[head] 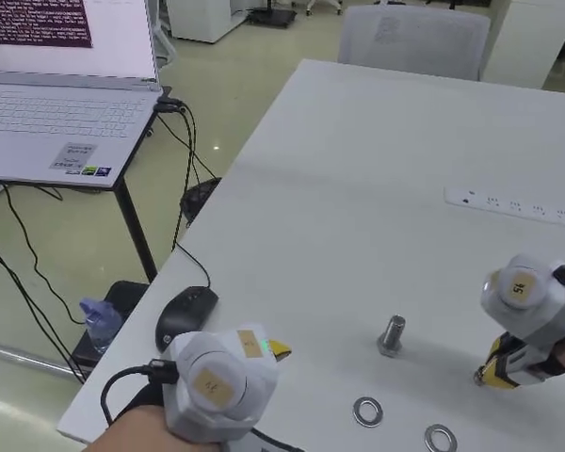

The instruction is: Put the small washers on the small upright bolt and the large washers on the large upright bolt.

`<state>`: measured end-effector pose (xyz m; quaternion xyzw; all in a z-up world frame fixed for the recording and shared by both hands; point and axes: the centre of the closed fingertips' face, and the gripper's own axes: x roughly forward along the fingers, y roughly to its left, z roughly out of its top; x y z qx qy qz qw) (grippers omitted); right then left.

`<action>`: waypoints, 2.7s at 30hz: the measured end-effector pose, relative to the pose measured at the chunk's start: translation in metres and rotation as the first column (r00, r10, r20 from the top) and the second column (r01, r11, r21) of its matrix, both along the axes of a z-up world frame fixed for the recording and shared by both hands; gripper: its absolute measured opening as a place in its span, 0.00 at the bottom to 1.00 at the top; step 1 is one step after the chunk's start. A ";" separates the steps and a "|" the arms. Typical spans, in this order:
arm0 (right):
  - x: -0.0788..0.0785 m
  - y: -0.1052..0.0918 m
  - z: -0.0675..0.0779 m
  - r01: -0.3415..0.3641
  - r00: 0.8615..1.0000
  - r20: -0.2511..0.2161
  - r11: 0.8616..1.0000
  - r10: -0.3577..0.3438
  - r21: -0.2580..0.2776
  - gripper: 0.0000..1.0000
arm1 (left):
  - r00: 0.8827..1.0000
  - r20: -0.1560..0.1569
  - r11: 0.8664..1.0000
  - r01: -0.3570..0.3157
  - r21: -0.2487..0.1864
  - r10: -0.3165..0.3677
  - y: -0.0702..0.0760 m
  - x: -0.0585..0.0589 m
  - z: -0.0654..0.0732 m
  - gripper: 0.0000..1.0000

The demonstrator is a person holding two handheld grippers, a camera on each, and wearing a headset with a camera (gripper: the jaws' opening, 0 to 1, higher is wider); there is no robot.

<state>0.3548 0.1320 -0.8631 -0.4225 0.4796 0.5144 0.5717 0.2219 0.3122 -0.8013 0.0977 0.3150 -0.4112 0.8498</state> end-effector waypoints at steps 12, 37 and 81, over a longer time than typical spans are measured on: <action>0.001 -0.002 -0.003 -0.024 1.000 0.015 0.999 0.025 -0.031 0.13 | 1.000 -0.003 1.000 -0.002 -0.001 0.002 0.001 0.000 -0.001 0.88; 0.000 -0.001 -0.002 -0.039 0.998 0.041 0.998 0.041 -0.059 0.16 | 1.000 0.006 1.000 0.007 0.008 -0.007 0.002 -0.002 0.003 0.88; -0.049 0.050 0.027 -0.194 0.981 0.011 0.976 0.194 0.100 0.38 | 1.000 0.028 1.000 -0.005 -0.006 0.005 0.002 -0.005 0.014 0.88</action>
